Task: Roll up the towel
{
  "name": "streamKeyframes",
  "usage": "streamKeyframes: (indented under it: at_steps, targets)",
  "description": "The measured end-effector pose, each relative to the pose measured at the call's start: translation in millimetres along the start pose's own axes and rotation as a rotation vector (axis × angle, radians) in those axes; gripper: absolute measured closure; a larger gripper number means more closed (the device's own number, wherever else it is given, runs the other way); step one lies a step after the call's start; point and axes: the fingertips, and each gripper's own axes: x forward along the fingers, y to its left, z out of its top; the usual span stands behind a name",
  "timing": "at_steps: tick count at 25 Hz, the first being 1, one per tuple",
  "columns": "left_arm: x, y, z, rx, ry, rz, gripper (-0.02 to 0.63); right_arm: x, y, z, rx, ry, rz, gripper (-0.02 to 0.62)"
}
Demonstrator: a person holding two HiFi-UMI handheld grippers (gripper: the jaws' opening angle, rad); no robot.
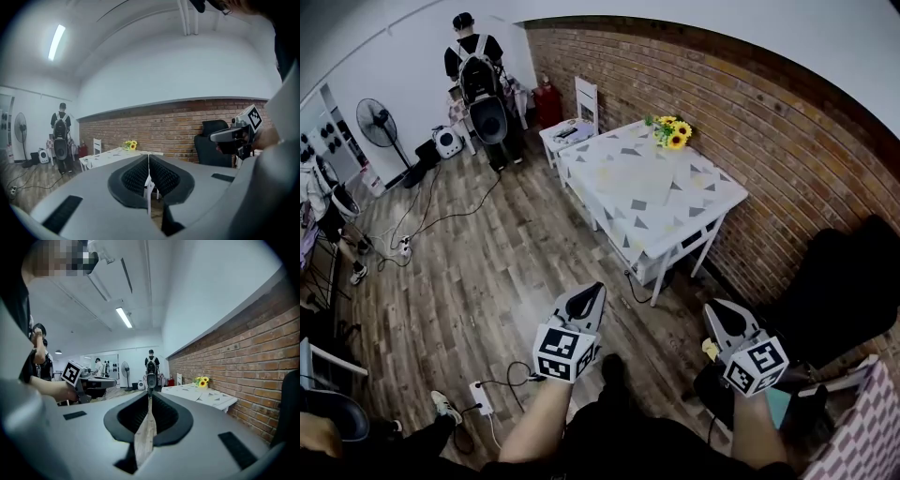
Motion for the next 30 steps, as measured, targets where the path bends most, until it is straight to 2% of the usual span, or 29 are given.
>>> streamKeyframes:
  at_steps: [9,13,18,30]
  targets:
    - [99.1,74.6,-19.4,-0.038,0.046,-0.039,0.586,112.4,-54.1,-6.0,0.022,0.084,-0.008,0.569]
    - [138.6,123.1,-18.3,-0.067,0.047,-0.045,0.586,171.8,-68.2,6.2,0.001,0.123,-0.003,0.571]
    - [168.4,173.6,-10.8,-0.067,0.04,-0.039,0.586,223.2,-74.3,26.2,-0.015,0.119,0.005,0.578]
    - [230.8,207.7,-28.0,-0.084,0.12,-0.034,0.586,288.3,-122.9,14.9,0.039,0.176,0.003,0.58]
